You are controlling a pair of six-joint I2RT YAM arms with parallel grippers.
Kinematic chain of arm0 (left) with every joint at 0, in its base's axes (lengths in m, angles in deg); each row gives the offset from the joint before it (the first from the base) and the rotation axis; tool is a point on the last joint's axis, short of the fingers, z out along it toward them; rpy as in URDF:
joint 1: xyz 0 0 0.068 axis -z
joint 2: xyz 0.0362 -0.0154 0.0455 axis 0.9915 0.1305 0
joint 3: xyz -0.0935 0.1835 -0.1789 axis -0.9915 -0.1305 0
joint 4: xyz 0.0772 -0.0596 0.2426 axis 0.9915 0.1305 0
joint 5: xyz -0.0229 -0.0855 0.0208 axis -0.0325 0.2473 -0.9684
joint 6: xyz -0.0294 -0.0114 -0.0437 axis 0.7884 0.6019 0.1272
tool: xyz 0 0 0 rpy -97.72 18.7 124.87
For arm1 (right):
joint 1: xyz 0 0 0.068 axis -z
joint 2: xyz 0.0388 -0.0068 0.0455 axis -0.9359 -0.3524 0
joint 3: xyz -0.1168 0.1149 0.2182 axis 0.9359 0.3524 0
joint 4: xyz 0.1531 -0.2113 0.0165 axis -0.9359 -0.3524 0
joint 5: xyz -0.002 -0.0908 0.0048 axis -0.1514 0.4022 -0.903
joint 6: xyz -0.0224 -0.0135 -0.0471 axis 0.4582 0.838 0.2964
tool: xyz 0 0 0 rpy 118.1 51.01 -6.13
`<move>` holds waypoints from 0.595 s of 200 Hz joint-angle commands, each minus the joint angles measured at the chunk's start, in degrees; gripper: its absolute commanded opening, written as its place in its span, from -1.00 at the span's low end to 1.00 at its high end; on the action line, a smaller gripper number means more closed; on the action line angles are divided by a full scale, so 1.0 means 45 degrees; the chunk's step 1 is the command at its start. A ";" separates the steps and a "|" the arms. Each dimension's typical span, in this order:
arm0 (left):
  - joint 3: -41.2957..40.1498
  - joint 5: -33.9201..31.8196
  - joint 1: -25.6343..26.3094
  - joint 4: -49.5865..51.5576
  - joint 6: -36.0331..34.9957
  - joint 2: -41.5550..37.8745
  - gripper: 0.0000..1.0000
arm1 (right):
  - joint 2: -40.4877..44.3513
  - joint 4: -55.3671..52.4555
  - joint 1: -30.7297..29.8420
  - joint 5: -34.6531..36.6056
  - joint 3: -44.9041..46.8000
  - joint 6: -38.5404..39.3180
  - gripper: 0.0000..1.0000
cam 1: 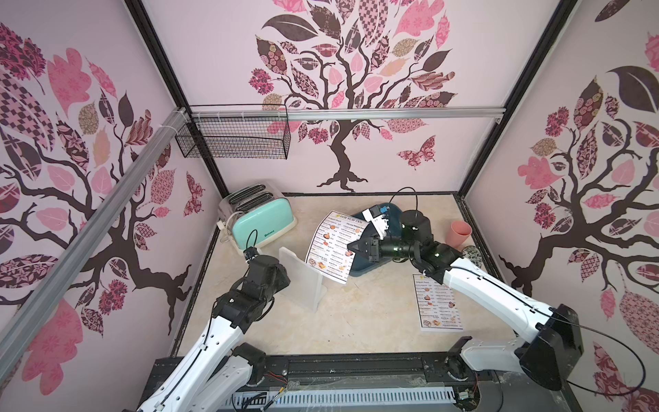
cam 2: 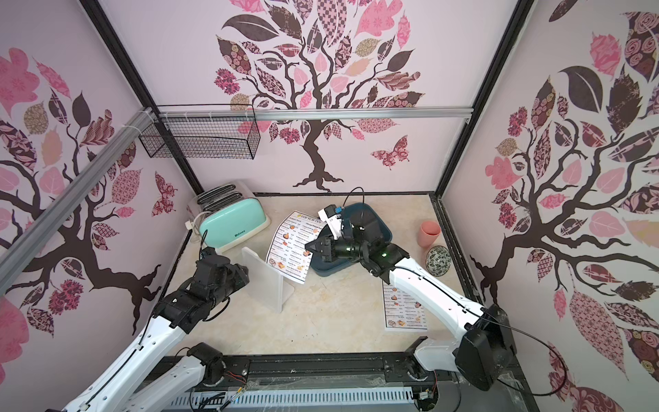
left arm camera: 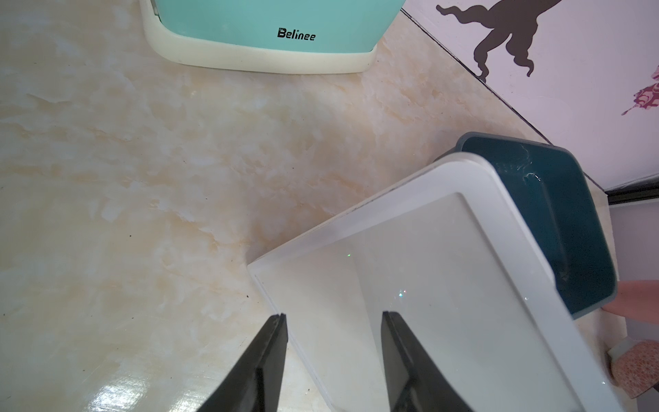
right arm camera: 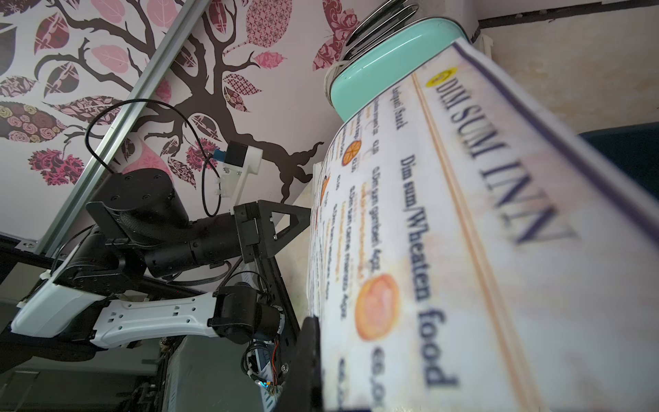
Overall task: Replace the menus in the menu holders
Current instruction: Insert the menu into the menu holder.
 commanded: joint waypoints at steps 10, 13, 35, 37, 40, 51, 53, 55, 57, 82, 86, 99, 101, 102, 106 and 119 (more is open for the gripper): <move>0.0206 -0.0232 -0.0047 0.0071 -0.0140 -0.0179 -0.02 | -0.0507 -0.0048 -0.0210 -0.0236 -0.0803 0.0454 -1.00; 0.0212 -0.0245 -0.0047 0.0093 -0.0149 -0.0192 -0.02 | -0.0563 -0.0048 -0.0233 -0.0230 -0.0843 0.0463 -1.00; 0.0221 -0.0347 -0.0047 0.0247 -0.0103 -0.0301 -0.02 | -0.1078 -0.0029 -0.0345 -0.0293 -0.1262 0.0595 -1.00; 0.0221 -0.0351 -0.0047 0.0258 -0.0101 -0.0323 -0.02 | -0.1109 -0.0038 -0.0371 -0.0297 -0.1301 0.0600 -1.00; 0.0221 -0.0367 -0.0047 0.0299 -0.0112 -0.0347 -0.02 | -0.1183 -0.0032 -0.0368 -0.0306 -0.1345 0.0621 -1.00; 0.0230 -0.0427 -0.0047 0.0392 -0.0068 -0.0429 -0.02 | -0.1408 -0.0048 -0.0421 -0.0344 -0.1540 0.0661 -1.00; 0.0228 -0.0444 -0.0047 0.0402 -0.0073 -0.0443 -0.02 | -0.1446 -0.0048 -0.0434 -0.0354 -0.1576 0.0670 -1.00; 0.0223 -0.0448 -0.0047 0.0419 -0.0074 -0.0457 -0.02 | -0.1470 -0.0034 -0.0442 -0.0346 -0.1604 0.0677 -1.00; 0.0221 -0.0474 -0.0047 0.0453 -0.0065 -0.0470 -0.02 | -0.1524 -0.0030 -0.0454 -0.0359 -0.1636 0.0679 -1.00; 0.0231 -0.0633 -0.0047 0.0704 0.0021 -0.0681 -0.02 | -0.1923 0.0085 -0.0533 -0.0297 -0.1970 0.0650 -1.00; 0.0221 -0.0644 -0.0047 0.0751 0.0023 -0.0720 -0.02 | -0.1977 0.0107 -0.0542 -0.0278 -0.2026 0.0642 -1.00; 0.0226 -0.0699 -0.0047 0.0881 0.0092 -0.0811 -0.02 | -0.2208 0.0166 -0.0596 -0.0232 -0.2204 0.0631 -1.00; 0.0232 -0.0712 -0.0047 0.0915 0.0099 -0.0827 -0.02 | -0.2241 0.0176 -0.0600 -0.0228 -0.2240 0.0638 -1.00; 0.0226 -0.0718 -0.0047 0.0914 0.0100 -0.0843 -0.02 | -0.2260 0.0181 -0.0601 -0.0218 -0.2249 0.0639 -1.00; 0.0221 -0.0738 -0.0047 0.0946 0.0130 -0.0857 -0.02 | -0.2337 0.0174 -0.0619 -0.0194 -0.2305 0.0640 -1.00; 0.0204 -0.0828 -0.0047 0.1066 0.0196 -0.0972 -0.02 | -0.2571 0.0224 -0.0659 -0.0127 -0.2506 0.0660 -1.00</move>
